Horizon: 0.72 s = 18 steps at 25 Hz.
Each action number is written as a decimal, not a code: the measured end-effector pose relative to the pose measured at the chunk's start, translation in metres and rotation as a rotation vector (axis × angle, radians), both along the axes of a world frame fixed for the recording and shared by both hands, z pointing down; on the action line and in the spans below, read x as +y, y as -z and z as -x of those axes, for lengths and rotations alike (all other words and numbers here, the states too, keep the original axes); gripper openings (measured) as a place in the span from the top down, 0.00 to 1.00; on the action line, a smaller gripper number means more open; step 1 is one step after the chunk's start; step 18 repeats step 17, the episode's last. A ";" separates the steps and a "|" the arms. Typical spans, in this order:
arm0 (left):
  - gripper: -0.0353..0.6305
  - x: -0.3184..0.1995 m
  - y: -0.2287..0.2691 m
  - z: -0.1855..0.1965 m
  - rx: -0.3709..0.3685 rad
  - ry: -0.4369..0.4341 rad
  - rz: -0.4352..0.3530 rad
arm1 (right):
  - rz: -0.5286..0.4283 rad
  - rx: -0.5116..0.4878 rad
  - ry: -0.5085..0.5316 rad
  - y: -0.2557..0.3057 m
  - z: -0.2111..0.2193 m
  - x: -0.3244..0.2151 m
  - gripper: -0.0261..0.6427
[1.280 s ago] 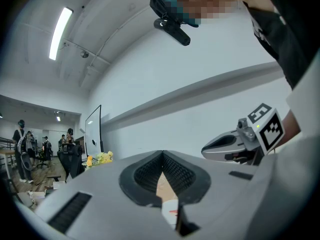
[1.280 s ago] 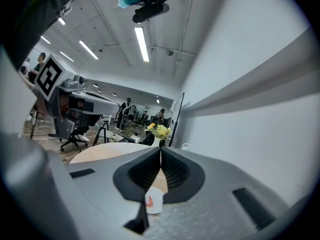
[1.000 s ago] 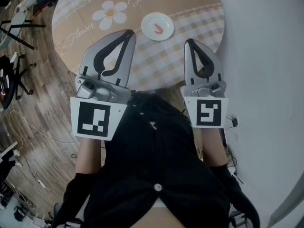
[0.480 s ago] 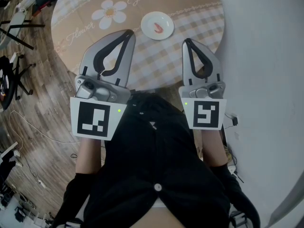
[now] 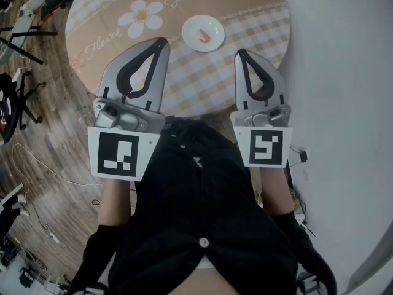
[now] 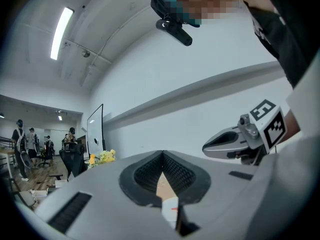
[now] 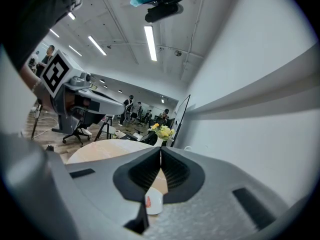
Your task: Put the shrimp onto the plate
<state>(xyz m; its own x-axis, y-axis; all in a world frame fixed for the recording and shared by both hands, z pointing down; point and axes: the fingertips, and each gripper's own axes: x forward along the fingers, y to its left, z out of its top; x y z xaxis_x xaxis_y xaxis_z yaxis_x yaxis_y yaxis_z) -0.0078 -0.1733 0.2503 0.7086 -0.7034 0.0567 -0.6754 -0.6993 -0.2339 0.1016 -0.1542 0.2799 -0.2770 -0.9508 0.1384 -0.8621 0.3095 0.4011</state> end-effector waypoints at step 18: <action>0.94 -0.001 -0.001 0.001 0.000 0.000 0.006 | -0.002 0.007 0.012 -0.001 0.003 -0.003 0.96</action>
